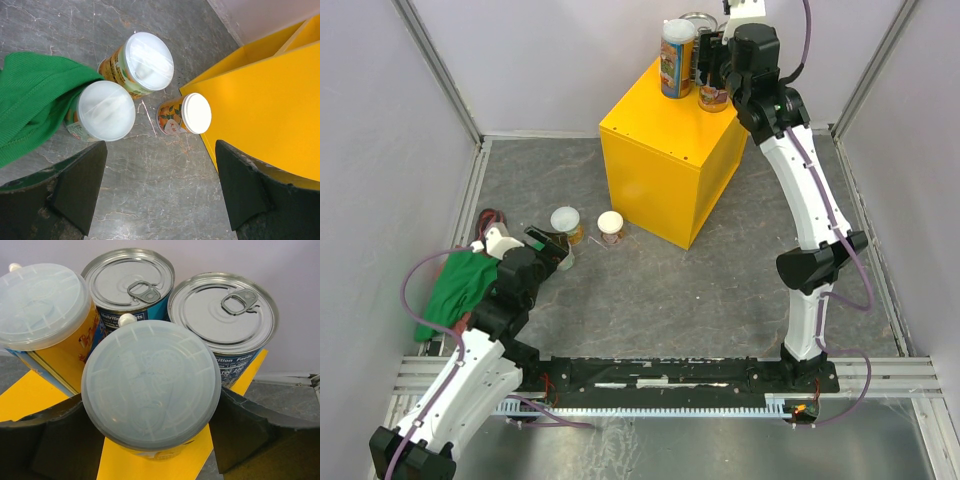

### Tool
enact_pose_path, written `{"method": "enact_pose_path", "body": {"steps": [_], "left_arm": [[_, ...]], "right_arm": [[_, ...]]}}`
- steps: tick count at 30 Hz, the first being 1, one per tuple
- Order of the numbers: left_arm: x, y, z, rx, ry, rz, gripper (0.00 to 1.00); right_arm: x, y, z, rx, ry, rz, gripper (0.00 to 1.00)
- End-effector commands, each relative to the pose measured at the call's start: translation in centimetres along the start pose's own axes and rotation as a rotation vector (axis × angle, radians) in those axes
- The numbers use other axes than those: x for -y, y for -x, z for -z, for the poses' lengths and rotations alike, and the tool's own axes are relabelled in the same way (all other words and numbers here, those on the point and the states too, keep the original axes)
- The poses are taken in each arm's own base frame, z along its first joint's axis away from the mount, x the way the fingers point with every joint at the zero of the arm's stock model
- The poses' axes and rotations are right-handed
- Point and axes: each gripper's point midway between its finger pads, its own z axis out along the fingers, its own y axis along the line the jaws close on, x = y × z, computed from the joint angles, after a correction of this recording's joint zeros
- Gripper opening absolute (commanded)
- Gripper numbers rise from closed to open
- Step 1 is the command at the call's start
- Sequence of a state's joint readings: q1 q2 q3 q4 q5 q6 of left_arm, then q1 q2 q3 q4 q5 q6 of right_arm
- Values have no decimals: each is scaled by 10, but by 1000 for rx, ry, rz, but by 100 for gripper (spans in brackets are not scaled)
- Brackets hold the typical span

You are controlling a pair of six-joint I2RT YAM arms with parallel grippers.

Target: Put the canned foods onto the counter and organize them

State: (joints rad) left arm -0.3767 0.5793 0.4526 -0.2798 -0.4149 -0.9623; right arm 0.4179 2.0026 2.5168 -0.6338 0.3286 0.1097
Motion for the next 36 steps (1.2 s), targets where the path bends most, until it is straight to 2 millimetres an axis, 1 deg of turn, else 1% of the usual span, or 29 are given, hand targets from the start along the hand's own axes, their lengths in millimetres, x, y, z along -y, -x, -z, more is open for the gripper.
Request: {"method": "enact_pose_path", "body": {"steps": [1,5,10,12,15,22,28,32,36], "left_arm": [[21,19,2,49,-61,-5,94],[20,19,3,50,-64,-2,95],[18,19,4,51,-62,-3,95],[17,19,5,49,-63,-3,95],[17,19,5,51,-65,-2,96],[17,19,7,48,-74,2,96],[19,20,10,43,-82,3,98],[18,21,12,47,-87,5,98],[18,21,13,48,-89,7,98]], "right_arm": [[3,10,-5,39,0,-24,80],[3,9,-4,34,2,-20,87],[3,26,9,74,18,-48,99],[3,34,15,91,27,-61,99],[2,40,22,100,41,-73,99],[2,42,33,94,56,-82,99],[3,50,43,108,63,-91,99],[3,64,57,141,68,-95,99],[-1,83,80,188,87,-92,99]]}}
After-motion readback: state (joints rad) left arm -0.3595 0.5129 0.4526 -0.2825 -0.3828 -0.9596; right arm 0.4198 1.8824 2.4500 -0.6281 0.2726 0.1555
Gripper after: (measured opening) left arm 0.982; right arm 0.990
